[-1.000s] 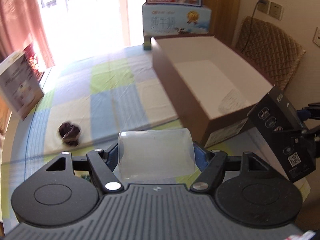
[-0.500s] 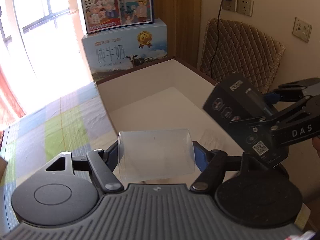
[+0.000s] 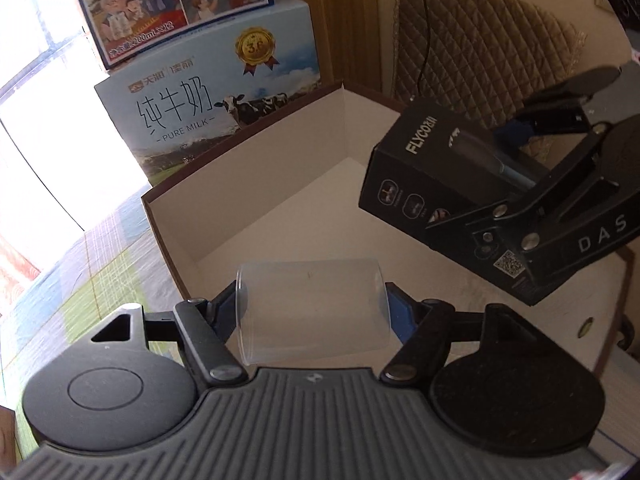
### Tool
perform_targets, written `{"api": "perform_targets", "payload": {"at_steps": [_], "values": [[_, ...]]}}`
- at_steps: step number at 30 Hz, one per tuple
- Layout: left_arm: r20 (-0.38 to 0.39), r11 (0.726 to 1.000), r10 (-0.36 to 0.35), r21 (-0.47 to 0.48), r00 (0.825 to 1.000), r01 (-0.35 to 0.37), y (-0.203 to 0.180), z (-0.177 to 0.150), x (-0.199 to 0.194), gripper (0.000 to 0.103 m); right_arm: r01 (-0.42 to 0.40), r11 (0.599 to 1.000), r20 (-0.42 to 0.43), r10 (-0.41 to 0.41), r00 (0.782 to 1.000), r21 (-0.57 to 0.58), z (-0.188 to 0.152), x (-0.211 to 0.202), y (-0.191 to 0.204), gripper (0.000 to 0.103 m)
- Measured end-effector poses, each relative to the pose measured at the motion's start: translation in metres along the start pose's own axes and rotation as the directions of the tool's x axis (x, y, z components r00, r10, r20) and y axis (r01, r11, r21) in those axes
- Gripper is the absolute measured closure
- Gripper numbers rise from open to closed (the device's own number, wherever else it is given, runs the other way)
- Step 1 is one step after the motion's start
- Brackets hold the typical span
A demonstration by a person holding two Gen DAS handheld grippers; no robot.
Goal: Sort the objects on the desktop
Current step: 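Carry the FLYCO box and clear container with both tools over the cardboard box, then open the left tool to drop the clear container while the right tool lowers the FLYCO box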
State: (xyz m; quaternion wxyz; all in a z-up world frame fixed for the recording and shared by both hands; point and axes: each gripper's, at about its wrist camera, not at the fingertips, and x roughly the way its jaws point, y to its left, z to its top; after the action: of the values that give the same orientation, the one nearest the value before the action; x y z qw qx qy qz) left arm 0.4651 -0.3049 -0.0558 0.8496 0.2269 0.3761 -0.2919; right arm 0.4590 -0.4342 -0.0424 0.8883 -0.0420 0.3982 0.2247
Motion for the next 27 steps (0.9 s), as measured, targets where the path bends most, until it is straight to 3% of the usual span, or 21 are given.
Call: {"api": "perform_targets", "payload": {"at_steps": [13, 27], "values": [[-0.069, 0.997, 0.014, 0.077, 0.998, -0.009, 0.003, 0.012, 0.045, 0.033, 0.031, 1.0, -0.06, -0.031, 0.998, -0.005, 0.008, 0.038, -0.015, 0.027], [-0.083, 0.992, 0.03, 0.126, 0.996, -0.02, -0.002, 0.014, 0.056, 0.031, 0.059, 0.997, -0.063, -0.061, 0.996, -0.042, 0.007, 0.042, -0.014, 0.027]]}}
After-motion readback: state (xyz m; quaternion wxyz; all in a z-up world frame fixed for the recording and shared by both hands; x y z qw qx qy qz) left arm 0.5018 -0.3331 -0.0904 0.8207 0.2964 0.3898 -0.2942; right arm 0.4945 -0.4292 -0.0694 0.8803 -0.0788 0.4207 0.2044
